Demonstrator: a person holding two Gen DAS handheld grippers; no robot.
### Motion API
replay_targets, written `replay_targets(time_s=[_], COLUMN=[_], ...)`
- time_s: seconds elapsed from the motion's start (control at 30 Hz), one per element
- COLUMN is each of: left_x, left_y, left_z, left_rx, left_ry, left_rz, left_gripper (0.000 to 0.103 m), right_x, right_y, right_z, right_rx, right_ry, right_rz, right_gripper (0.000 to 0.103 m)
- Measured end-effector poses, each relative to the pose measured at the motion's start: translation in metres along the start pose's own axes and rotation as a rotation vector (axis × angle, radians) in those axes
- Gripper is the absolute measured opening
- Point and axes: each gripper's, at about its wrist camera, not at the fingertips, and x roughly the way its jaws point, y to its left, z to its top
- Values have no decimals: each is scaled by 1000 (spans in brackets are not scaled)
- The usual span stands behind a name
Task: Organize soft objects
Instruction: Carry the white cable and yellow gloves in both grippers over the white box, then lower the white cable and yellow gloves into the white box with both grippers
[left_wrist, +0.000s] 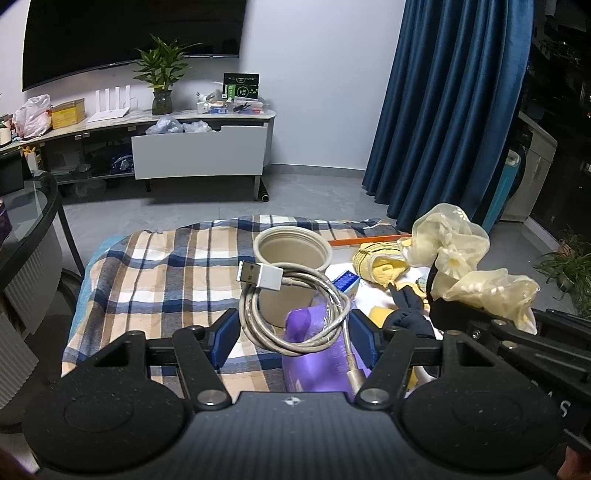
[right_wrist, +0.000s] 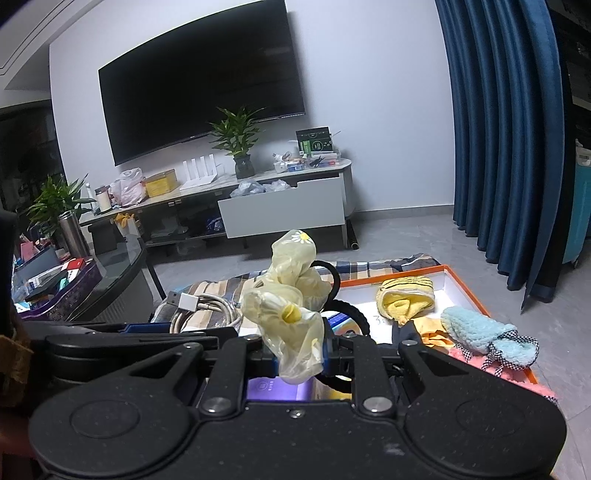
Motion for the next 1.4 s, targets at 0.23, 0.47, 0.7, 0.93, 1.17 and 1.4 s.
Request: replay_targets(time_s=[0.23, 0.47, 0.7, 0.93, 1.17, 1.4], left_x=[4, 8, 10, 15, 19, 24], left_y=[-9, -12, -19, -25, -28, -34], left_z=[2, 2, 3, 4, 6, 9], left_rx=[10, 8, 21, 27, 31, 39], left_ry=[0, 8, 10, 14, 15, 17], left_rz=[-15, -31, -44, -53, -59, -70], left_gripper=[65, 65, 65, 65, 65, 65], right_x=[-3, -4, -3, -2, -1, -1], right_y=[-4, -10, -15, -19, -24, -31], right_z=[0, 0, 0, 2, 2, 4], right_rx=[9, 16, 23, 28, 37, 49], right_ry=[-6, -7, -6, -9, -10, -17], right_rz=[-17, -30, -42, -52, -64, -82], right_gripper=[24, 24, 24, 24, 24, 24])
